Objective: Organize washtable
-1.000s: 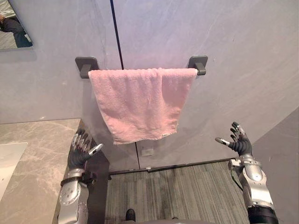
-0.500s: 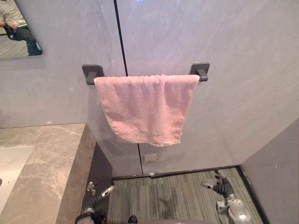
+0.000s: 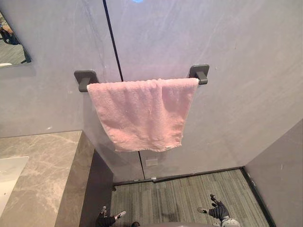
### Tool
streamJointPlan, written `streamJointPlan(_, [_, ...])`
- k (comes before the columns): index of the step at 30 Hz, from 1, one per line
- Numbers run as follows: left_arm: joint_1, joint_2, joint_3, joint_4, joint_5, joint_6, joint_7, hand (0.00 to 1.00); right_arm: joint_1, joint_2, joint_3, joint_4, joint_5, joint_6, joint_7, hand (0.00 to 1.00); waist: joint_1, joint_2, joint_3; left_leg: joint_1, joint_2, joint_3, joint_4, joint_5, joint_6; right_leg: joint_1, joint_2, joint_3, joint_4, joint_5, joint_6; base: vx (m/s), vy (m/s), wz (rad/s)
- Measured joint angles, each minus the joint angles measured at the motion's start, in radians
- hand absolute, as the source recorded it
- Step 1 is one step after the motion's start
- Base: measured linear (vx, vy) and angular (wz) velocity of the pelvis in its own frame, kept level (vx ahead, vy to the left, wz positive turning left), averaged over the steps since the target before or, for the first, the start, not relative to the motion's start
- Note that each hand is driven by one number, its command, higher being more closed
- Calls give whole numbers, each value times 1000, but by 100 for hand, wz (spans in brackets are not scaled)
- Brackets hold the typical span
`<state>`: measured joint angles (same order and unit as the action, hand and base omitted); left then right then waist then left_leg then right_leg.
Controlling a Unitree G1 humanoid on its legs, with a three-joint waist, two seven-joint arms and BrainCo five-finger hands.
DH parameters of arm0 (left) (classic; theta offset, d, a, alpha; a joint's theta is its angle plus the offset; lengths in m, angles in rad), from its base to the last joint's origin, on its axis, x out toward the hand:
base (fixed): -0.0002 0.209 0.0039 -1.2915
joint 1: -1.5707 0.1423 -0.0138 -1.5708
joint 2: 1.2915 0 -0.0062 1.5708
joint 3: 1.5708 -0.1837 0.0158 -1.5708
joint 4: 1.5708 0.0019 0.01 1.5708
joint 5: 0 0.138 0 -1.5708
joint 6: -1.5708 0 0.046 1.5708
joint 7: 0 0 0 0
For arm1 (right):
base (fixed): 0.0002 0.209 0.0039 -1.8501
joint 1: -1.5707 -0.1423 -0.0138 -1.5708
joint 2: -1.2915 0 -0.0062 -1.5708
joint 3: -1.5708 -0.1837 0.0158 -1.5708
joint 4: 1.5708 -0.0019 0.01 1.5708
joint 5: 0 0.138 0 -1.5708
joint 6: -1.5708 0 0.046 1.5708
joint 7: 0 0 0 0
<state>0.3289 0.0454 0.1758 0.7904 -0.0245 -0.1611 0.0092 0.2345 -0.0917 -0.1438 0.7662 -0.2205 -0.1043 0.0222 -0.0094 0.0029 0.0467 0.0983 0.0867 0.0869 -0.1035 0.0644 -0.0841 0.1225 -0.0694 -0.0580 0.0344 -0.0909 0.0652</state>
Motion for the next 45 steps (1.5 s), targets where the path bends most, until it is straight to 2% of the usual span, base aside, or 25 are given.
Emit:
streamJointPlan(7, [-6,8,-16,42,0,0,16,0,-11,-1,1,52,6,5,-3,0,3,0,8,1,-3,7,0,-8,1,-12,-2,5,19,-24,6,-53,0,-2])
streamJointPlan(9, [-16,12,-16,41,-2,0,19,0,-17,0,1,51,8,6,-11,0,28,-11,14,-23,-4,35,6,-10,3,-100,-4,37,123,-69,11,-31,-3,-28])
streamJointPlan(12, [-28,27,-15,34,-2,0,30,0,-61,18,7,49,14,20,-21,0,28,-31,55,-40,-14,51,23,-17,3,-167,-16,59,229,-108,21,-6,-17,-18])
streamJointPlan(14, [-46,44,-16,25,-2,1,39,0,-71,29,23,41,14,25,-22,0,30,-55,75,-106,-13,40,137,-64,10,-196,-33,74,286,-130,26,18,2,6])
streamJointPlan(16, [-78,32,-16,-7,-3,3,41,0,-70,27,43,27,17,28,-21,0,32,-40,78,-194,6,-5,245,-106,18,-216,-31,91,360,-154,31,85,30,49])
streamJointPlan(18, [-118,26,-20,-23,-4,1,43,0,-60,31,49,0,18,30,-20,0,30,-36,80,-228,-3,-67,286,-111,13,-238,-50,123,548,-187,35,81,-63,100])
streamJointPlan(19, [-130,27,-20,-42,-4,0,46,0,-62,35,72,-8,22,30,-19,0,37,-51,71,-266,-4,-101,319,-112,8,-228,-63,175,616,-191,42,76,-184,94])
streamJointPlan(21, [-140,25,-20,-55,-11,0,58,0,-80,39,88,-25,28,30,-20,0,62,-76,61,-323,-2,-115,366,-109,3,-210,-78,234,585,-215,55,-30,-333,53])
streamJointPlan(22, [-149,21,-20,-54,-16,1,61,0,-102,34,87,-31,35,30,-21,0,77,-91,56,-354,4,-127,384,-94,-17,-181,-61,250,518,-257,51,-154,-430,35])
streamJointPlan(24, [-145,-26,-31,-54,-49,1,67,0,-153,7,97,-52,53,31,-39,0,109,-49,74,-376,49,-147,376,-68,-53,-131,-29,204,404,-310,39,-183,-337,23])
streamJointPlan(25, [-152,-39,-48,-63,-64,-2,74,0,-164,-7,104,-75,61,31,-47,0,109,-28,88,-389,64,-174,356,-32,-61,-120,-7,166,378,-342,-6,-180,-248,44])
streamJointPlan(26, [-154,-44,-58,-64,-71,-1,81,0,-166,-15,107,-84,67,30,-48,0,102,-10,94,-396,73,-190,346,-10,-60,-121,10,140,384,-342,-7,-262,-339,98])
streamJointPlan(27, [-152,-46,-80,-74,-95,-2,85,0,-159,-24,110,-87,76,25,-50,0,82,10,101,-406,85,-207,304,65,-43,-130,41,84,396,-336,-18,-294,-355,106])
streamJointPlan(28, [-150,-44,-98,-72,-104,-3,88,0,-162,-26,110,-82,81,25,-51,0,80,16,103,-402,85,-203,241,146,-59,-134,58,59,394,-324,-37,-345,-378,147])
streamJointPlan(29, [-157,-46,-120,-74,-122,-2,86,0,-160,-32,107,-81,92,25,-65,0,72,13,112,-392,91,-158,140,242,-64,-143,68,-9,363,-297,-82,-267,-277,103])
streamJointPlan(30, [-160,-46,-120,-77,-122,-3,87,0,-161,-33,104,-81,93,26,-68,0,76,16,116,-392,88,-126,164,227,-70,-146,69,-27,364,-292,-91,-168,-201,105])
streamJointPlan(31, [-158,-44,-120,-79,-122,-2,86,0,-160,-33,92,-85,93,27,-72,0,75,7,123,-396,78,-60,243,143,-73,-156,63,-59,369,-285,-104,-219,-235,67])
streamJointPlan(32, [-154,-37,-123,-92,-122,-2,86,0,-162,-33,77,-85,93,28,-78,0,76,-6,131,-403,60,-21,360,45,-42,-172,46,-90,373,-276,-122,-252,-236,71])
streamJointPlan(33, [-155,-32,-126,-102,-122,-2,85,0,-163,-35,65,-86,93,28,-82,0,76,-14,132,-402,46,16,492,-45,-37,-176,29,-118,367,-263,-143,-239,-198,52])
streamJointPlan(35, [-152,-33,-127,-100,-121,-2,81,0,-160,-41,59,-85,93,28,-84,0,63,-11,130,-347,50,70,603,-141,-20,-158,20,-162,341,-246,-153,-127,-76,58])
streamJointPlan(36, [-150,-33,-127,-91,-121,-1,79,0,-156,-44,44,-80,93,27,-84,0,44,-4,126,-278,54,94,616,-201,-22,-148,20,-195,329,-241,-160,-137,-37,67])
streamJointPlan(38, [-152,-33,-136,-87,-121,0,77,0,-158,-44,23,-58,93,28,-85,0,16,12,110,-170,55,110,556,-255,-32,-143,21,-249,320,-237,-162,-115,-9,93])
streamJointPlan(40, [-183,-31,-166,-71,-119,1,76,0,-161,-46,-17,-29,93,35,-87,0,-20,53,80,-47,48,105,236,-227,-56,-157,37,-335,303,-223,-156,-98,31,131])
streamJointPlan(42, [-187,-17,-173,-59,-117,3,76,0,-163,-36,-22,-3,93,36,-84,0,-24,40,73,-12,41,101,116,-155,-55,-156,42,-357,277,-191,-147,-128,31,62])
streamJointPlan(45, [-162,-10,-173,-42,-110,13,73,0,-171,-28,-23,-1,93,35,-86,0,-19,38,71,9,38,101,103,-144,-48,-119,51,-355,233,-157,-141,-98,23,5])
